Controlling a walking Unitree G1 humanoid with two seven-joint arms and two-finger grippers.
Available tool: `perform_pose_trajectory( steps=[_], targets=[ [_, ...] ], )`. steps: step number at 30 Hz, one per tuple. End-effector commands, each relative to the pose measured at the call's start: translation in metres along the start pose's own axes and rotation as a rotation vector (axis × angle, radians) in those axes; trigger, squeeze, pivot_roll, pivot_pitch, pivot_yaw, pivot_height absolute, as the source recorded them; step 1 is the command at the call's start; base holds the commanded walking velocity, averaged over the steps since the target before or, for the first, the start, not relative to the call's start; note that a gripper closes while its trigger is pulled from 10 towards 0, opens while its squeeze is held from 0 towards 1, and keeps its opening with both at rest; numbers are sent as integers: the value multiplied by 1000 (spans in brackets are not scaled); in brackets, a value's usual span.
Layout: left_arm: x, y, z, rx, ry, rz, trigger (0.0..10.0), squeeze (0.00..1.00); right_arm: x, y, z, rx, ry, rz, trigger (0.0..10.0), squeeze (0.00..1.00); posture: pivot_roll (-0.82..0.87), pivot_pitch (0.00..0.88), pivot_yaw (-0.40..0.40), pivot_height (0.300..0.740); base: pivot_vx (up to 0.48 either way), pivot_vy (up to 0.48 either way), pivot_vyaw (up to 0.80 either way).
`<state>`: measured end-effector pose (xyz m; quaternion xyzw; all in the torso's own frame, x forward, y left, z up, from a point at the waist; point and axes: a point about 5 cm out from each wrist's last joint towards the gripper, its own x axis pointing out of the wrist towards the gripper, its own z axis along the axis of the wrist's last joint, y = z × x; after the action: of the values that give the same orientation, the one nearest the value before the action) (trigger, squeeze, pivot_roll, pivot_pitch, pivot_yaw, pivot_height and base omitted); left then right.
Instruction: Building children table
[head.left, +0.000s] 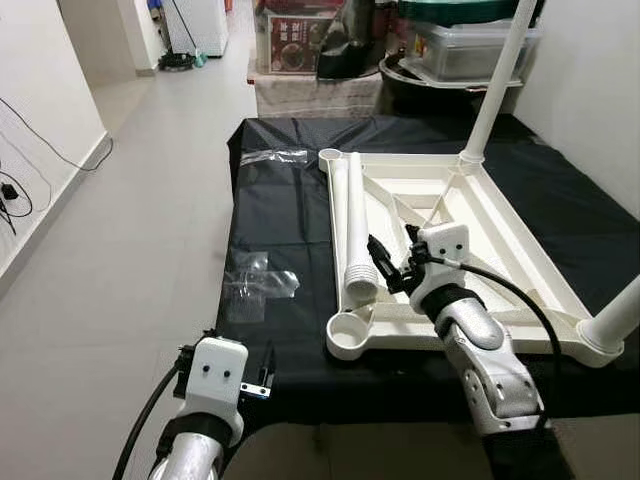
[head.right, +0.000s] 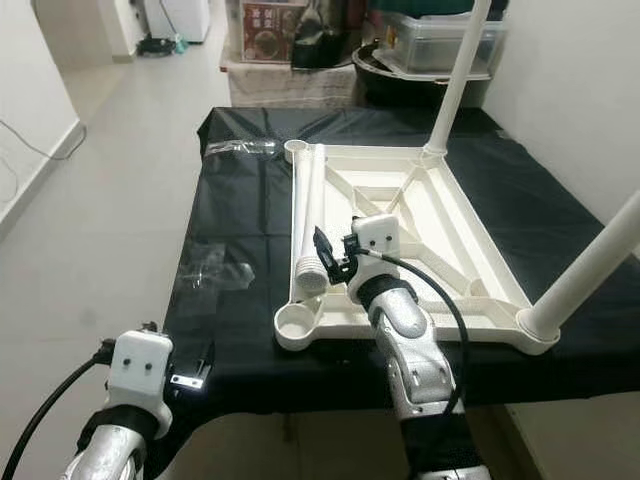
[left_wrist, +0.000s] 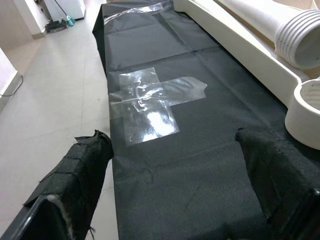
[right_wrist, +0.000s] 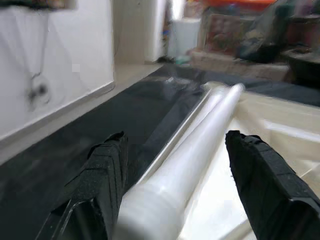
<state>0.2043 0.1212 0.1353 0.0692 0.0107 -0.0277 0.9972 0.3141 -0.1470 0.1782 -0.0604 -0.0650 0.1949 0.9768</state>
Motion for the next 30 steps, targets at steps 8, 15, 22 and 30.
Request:
perform_pose_trajectory(
  steps=[8, 15, 22, 30],
  targets=[
    [-2, -1, -3, 3, 20, -11, 10000, 0, -6, 23, -18, -114, 92, 206, 10000, 0, 63, 103, -46, 740, 0, 0, 0],
    [-1, -2, -2, 2, 18, -8, 10000, 0, 2, 18, -22, -259, 138, 149, 10000, 0, 64, 112, -53, 740, 0, 0, 0],
    [-1, -3, -1, -1, 18, -6, 10000, 0, 5, 14, -22, -367, 147, 130, 10000, 0, 64, 120, -58, 740, 0, 0, 0],
    [-1, -3, -1, -4, 18, -7, 10000, 0, 7, 12, -25, -427, 167, 98, 10000, 0, 62, 121, -61, 740, 0, 0, 0]
  ],
)
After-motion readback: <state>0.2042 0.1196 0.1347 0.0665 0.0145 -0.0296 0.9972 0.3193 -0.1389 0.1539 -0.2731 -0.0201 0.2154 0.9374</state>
